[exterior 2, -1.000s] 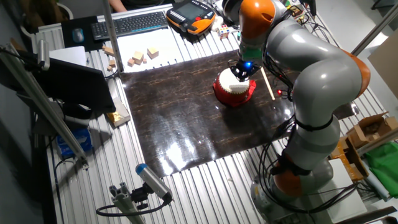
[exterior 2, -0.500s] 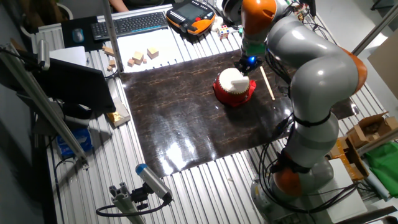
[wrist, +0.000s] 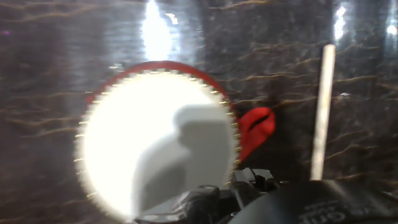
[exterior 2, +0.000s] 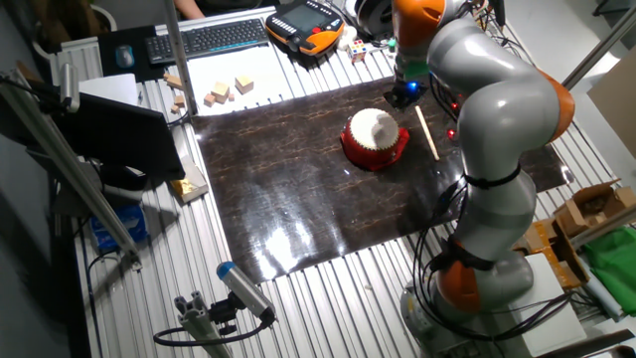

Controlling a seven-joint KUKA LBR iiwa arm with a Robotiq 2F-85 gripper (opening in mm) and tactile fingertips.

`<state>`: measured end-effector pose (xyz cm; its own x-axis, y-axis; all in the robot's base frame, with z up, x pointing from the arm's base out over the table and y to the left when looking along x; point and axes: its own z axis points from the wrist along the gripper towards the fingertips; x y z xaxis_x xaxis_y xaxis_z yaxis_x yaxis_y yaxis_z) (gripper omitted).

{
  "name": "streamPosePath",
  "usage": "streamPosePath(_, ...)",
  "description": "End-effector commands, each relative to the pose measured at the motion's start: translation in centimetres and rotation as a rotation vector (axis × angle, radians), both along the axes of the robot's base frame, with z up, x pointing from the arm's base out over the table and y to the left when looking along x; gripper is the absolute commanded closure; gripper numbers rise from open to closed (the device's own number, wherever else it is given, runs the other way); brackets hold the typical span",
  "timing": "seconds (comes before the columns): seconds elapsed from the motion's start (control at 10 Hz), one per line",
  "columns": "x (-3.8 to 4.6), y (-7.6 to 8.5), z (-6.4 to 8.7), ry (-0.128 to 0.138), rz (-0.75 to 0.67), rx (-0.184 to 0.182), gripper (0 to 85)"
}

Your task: Play the drum

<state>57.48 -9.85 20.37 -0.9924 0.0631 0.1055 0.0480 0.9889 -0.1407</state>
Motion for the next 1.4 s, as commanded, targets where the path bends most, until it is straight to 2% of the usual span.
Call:
streamPosePath(0.0, -0.01, -4.04, -0.71, -0.002, 0.012, -0.006, 84.3)
streamPosePath(0.2, -0.01, -4.04, -0.71, 0.025, -0.003, 0.033, 84.3)
streamPosePath(0.4, -0.01, -4.04, -0.71, 0.069, -0.056, 0.063, 84.3)
streamPosePath(0.5, -0.01, -4.04, -0.71, 0.084, -0.097, 0.058, 84.3)
streamPosePath(0.6, -0.01, -4.04, -0.71, 0.101, -0.156, 0.032, 84.3)
streamPosePath(0.7, -0.01, -4.04, -0.71, 0.116, -0.189, 0.025, 84.3)
streamPosePath(0.8, -0.01, -4.04, -0.71, 0.121, -0.199, 0.034, 84.3)
streamPosePath(1.0, -0.01, -4.04, -0.71, 0.149, -0.185, 0.04, 84.3)
streamPosePath(1.2, -0.01, -4.04, -0.71, 0.161, -0.16, 0.064, 84.3)
streamPosePath(1.3, 0.35, -4.49, -0.97, 0.169, -0.149, 0.069, 84.3)
